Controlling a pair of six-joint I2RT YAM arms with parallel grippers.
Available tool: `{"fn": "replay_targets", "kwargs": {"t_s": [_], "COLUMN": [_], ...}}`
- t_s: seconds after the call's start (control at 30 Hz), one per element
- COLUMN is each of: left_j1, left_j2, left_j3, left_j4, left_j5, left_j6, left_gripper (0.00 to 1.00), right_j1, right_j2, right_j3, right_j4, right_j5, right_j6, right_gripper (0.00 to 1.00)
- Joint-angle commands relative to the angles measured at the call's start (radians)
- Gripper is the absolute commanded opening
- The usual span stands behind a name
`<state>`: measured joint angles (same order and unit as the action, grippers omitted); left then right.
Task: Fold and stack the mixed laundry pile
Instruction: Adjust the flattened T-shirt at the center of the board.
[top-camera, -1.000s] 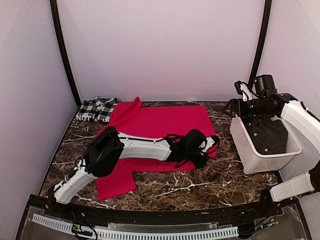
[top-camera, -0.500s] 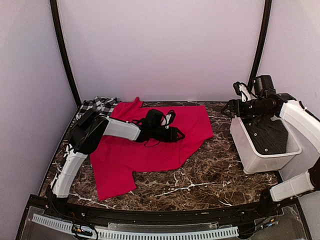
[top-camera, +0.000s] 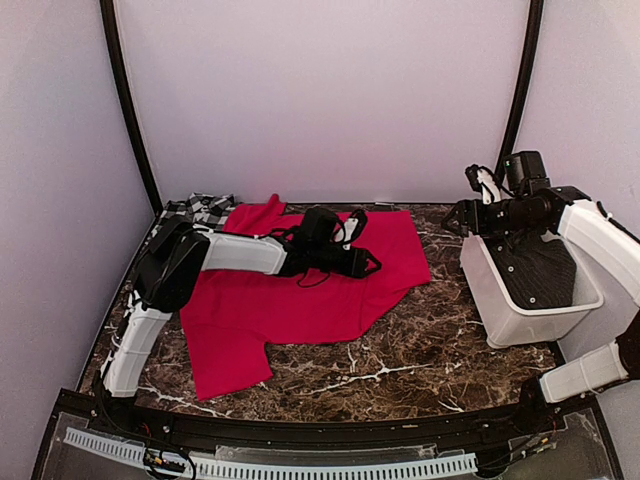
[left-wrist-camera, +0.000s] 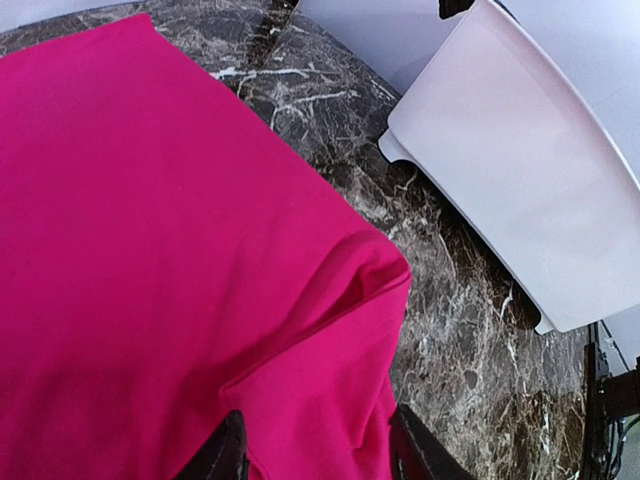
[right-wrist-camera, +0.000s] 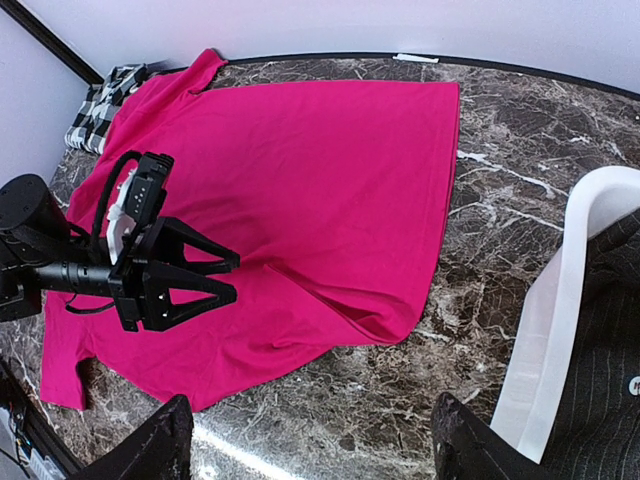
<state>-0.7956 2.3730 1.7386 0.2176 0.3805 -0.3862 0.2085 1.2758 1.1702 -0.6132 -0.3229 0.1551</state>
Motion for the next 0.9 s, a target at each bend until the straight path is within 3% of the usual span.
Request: {"fn": "replay_targets", "kwargs": {"t_s": [0.0, 0.17, 0.5, 0.87], "left_j1": [0.004, 0.004, 0.002, -0.032], "left_j2": [0.023, 0.108, 0.158, 0.122], "left_j3": [0.09, 0.219, 0.257, 0.268], "left_j4": [-0.077, -0.187, -0.245, -0.23], "left_j5": [-0.053, -0.071, -0.084, -0.06], "left_j6": [0.039, 0.061, 0.073, 0.108], "left_gripper": [0.47, 0.44, 0.41, 0.12], "right_j1": [-0.006, -0.006, -0.007, -0.006], "right_j2": [0.003, -0.003, -0.024, -0.037], "right_j3": [-0.01, -0.009, -0.013, -0.021], "right_j4": [0.023, 0.02, 0.015, 0.015], "right_j5": [-0.013, -0.007, -0.004, -0.005], "right_j6": [-0.006, -0.008, -0.006, -0.006], "right_gripper": [0.78, 0.78, 0.78, 0.78]}}
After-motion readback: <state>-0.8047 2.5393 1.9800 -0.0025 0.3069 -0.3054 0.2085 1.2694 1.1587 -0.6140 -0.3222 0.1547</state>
